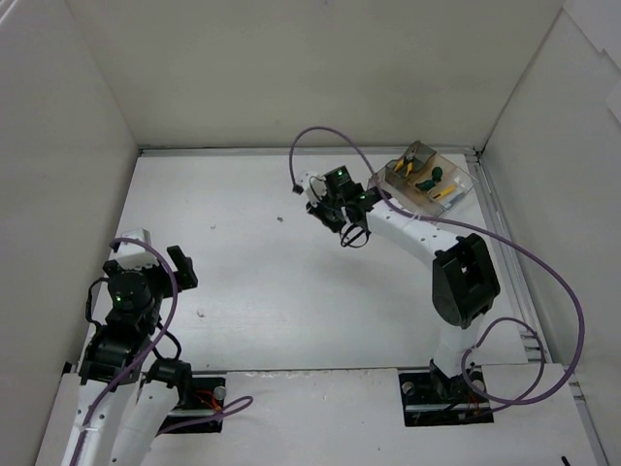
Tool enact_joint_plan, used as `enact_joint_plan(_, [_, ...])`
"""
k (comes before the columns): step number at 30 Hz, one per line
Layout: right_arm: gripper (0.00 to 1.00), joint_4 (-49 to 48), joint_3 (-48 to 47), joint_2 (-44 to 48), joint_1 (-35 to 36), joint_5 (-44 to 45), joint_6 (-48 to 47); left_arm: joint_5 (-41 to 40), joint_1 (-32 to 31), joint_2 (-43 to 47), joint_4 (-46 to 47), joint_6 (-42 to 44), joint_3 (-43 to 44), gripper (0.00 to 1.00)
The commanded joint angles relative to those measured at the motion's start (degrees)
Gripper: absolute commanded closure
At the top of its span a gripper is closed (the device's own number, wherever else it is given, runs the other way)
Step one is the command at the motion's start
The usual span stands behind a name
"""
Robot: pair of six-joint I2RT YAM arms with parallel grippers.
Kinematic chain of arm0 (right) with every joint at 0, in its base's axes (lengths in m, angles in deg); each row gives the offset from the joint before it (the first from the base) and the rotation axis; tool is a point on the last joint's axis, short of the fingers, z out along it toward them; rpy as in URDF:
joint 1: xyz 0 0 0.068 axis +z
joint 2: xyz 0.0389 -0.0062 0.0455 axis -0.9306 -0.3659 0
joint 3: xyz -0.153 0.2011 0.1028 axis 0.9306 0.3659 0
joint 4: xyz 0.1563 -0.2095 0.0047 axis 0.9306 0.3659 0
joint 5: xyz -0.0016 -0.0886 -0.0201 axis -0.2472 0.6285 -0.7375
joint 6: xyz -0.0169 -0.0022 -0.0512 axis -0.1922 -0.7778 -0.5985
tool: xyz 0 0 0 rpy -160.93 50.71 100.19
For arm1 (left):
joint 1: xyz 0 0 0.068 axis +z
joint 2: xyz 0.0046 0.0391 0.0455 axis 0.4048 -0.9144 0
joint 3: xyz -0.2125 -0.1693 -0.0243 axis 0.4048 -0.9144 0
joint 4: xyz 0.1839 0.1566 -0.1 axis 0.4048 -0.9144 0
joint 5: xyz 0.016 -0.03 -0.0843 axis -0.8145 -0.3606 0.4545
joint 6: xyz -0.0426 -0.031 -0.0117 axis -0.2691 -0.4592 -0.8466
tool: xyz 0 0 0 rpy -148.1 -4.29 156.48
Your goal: Sort the tools into containers
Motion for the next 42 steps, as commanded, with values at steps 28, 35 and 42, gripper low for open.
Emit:
enact_joint_plan(28, [1.0, -18.4, -7.6, -9.3, -29.1, 7.9, -12.5, -3.6, -0.2, -5.7, 3.3, 0.9, 1.2, 0.0])
enact_joint_plan(35, [1.0, -18.6, -2.8, -7.3, -29.4, 7.9, -12.7, -3.4, -0.2, -5.8, 3.3, 1.0, 1.2, 0.0])
enact_joint_plan(42, [0.89, -18.8, 1.6, -3.5, -29.0, 6.5, -10.2, -2.6, -0.2, -4.0, 3.3, 0.9, 1.2, 0.0])
